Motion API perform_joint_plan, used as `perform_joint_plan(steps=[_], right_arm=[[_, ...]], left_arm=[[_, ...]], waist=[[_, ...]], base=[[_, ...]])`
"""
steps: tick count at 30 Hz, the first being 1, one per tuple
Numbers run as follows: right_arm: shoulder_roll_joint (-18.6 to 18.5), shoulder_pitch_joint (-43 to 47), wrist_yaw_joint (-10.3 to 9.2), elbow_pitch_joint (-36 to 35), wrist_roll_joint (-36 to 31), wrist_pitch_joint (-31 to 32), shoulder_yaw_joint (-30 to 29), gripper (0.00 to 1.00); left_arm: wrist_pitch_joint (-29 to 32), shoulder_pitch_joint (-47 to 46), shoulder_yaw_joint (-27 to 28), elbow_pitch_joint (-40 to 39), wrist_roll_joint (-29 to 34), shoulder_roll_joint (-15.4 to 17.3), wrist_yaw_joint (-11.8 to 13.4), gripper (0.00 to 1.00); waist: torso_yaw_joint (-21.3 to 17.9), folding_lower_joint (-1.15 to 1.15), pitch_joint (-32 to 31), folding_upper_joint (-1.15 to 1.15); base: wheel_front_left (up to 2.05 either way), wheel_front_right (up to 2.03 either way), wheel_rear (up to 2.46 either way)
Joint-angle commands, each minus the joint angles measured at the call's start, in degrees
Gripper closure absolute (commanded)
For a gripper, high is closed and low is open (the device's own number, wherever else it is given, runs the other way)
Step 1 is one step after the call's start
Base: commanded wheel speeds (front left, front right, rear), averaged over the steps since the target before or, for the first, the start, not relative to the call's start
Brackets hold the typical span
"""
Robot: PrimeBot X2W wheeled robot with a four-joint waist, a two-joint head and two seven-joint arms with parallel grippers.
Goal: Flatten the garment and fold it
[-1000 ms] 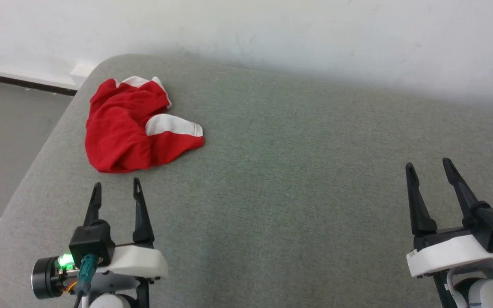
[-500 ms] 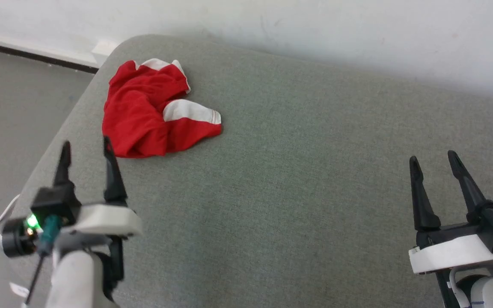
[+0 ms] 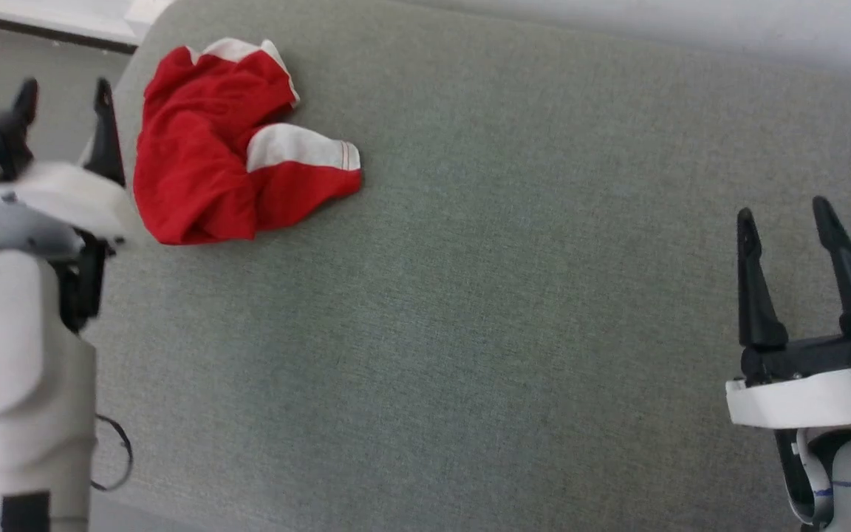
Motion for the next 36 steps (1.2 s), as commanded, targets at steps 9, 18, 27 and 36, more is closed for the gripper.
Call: perform_joint_plan(steps=[9, 18, 27, 36], right_arm=[[0.14, -4.66, -0.1, -2.44, -0.96, -1.62, -0.27, 0.0], [0.16, -7.84, -0.11, -5.36, -1.58, -2.7, -0.26, 0.0], [0.17, -9.36, -0.12, -6.57, -1.9, -3.57, -0.4, 0.0], [0.17, -8.71, -0.12, -5.22, -2.01, -3.57, -0.07, 0.0]], left_arm=[[17.82, -16.35, -4.45, 11.94, -6.46, 5.94, -4.82, 0.0], [40.85, -21.62, -17.14, 14.48, -22.13, 15.23, -5.48, 0.0], [52.0, -19.85, -25.72, 16.77, -30.7, 20.39, -5.95, 0.0], [49.46, -18.72, -30.36, 16.08, -34.47, 21.35, -5.95, 1.0]], waist=[[-4.2, -0.01, 9.45, 0.0], [-8.56, -0.01, 15.38, 0.0], [-9.95, -0.01, 18.71, 0.0], [-9.37, -0.01, 14.63, 0.0]], base=[[0.0, 0.0, 0.0], [0.0, 0.0, 0.0], [0.0, 0.0, 0.0], [0.0, 0.0, 0.0]])
